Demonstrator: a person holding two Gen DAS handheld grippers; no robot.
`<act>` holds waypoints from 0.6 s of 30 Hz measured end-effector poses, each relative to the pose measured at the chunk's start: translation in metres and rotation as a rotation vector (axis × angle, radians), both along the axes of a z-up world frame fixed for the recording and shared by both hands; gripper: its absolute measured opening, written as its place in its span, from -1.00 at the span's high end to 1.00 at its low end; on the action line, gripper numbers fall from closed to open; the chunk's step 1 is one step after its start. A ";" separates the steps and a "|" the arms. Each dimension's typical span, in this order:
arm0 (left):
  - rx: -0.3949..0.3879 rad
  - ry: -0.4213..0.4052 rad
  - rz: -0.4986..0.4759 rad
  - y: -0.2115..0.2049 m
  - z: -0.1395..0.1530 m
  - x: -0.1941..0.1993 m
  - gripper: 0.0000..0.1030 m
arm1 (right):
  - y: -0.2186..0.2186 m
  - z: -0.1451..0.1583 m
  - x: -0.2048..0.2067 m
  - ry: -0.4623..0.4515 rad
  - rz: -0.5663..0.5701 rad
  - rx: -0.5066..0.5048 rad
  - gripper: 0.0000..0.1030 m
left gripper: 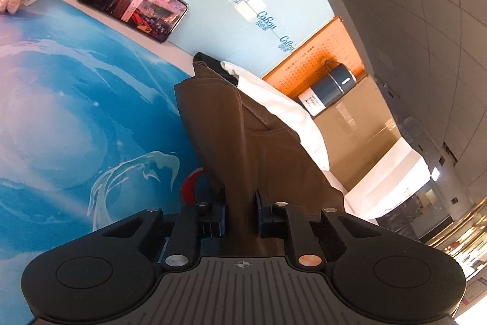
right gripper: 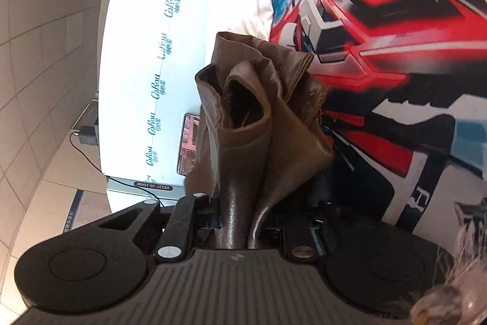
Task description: Fold clothes
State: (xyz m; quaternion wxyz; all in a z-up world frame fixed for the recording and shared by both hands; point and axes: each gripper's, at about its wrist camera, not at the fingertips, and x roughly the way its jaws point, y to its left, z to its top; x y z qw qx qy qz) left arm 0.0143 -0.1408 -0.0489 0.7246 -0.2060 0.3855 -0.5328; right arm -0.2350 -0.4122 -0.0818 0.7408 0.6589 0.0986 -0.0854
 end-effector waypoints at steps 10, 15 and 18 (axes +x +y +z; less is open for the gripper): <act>-0.153 -0.092 0.033 0.057 0.022 -0.010 0.71 | 0.044 0.059 0.014 -0.218 0.128 -0.175 0.68; -0.202 -0.147 0.142 0.122 0.033 -0.011 0.71 | 0.076 0.074 0.044 -0.288 0.241 -0.209 0.68; -0.208 -0.199 0.234 0.165 0.041 -0.009 0.71 | 0.101 0.082 0.076 -0.320 0.331 -0.234 0.68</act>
